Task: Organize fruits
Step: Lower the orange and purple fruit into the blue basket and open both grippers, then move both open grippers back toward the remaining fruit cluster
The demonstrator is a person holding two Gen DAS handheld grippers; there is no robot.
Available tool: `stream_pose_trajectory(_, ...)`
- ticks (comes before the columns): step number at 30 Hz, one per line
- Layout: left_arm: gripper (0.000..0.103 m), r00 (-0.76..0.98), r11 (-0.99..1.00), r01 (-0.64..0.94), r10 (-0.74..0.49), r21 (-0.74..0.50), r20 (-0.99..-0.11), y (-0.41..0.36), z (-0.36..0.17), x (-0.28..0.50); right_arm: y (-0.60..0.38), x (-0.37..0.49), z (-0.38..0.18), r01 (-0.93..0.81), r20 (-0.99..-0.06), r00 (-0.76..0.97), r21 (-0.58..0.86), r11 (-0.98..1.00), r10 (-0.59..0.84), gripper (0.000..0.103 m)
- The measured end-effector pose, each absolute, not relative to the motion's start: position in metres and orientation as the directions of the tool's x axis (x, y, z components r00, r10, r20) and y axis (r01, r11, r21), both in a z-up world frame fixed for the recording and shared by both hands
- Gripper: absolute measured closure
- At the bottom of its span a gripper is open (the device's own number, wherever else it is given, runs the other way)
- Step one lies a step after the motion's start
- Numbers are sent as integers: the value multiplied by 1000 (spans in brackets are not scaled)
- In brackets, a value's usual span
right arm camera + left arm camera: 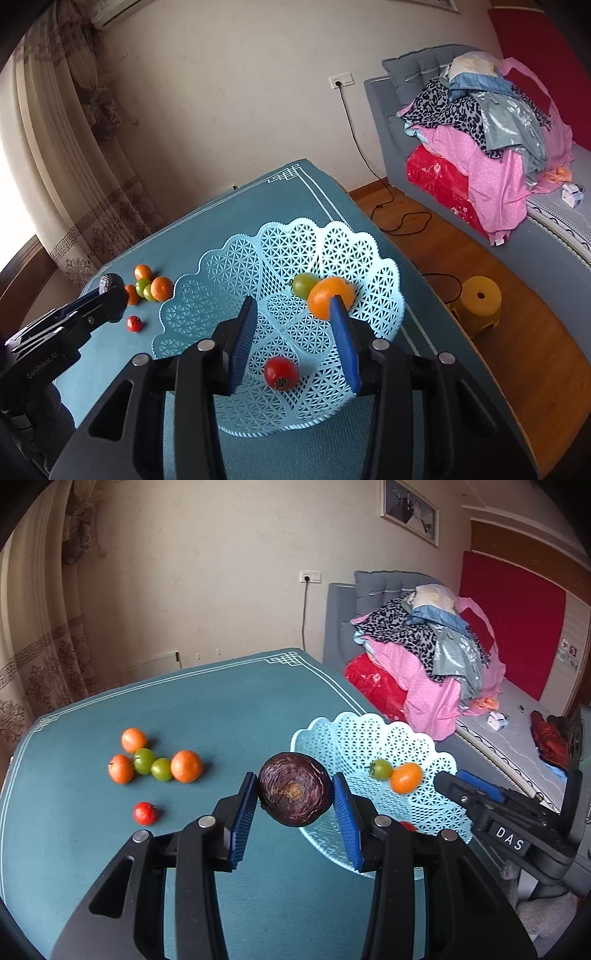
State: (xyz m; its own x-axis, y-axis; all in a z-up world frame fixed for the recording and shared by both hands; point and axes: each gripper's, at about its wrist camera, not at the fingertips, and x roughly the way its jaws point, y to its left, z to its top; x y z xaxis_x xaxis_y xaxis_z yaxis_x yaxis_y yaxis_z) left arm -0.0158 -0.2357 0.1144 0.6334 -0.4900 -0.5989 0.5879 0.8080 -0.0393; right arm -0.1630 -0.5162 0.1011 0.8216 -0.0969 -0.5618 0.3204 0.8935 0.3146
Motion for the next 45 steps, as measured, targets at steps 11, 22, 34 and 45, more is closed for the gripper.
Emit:
stream_pose_trajectory(11, 23, 617, 800, 595, -516, -76, -595, -236, 111, -10, -520, -165, 101, 331, -555, 825, 323, 887, -106, 54)
stream_pose_trajectory(22, 5, 686, 875, 481, -413, -52, -599, -202, 105, 12, -501, -159, 103, 297, -559, 826, 311, 903, -79, 53)
stream_pose_trajectory(34, 5, 739, 930, 364, -317, -43, -595, -150, 107, 41, -455, -134, 112, 188, -553, 833, 286, 939, 1, 52)
stream_pose_trajectory(45, 5, 770, 969, 247, -216, -31, -600, -99, 99, 76, -401, -107, 115, 71, -566, 820, 252, 965, 87, 52)
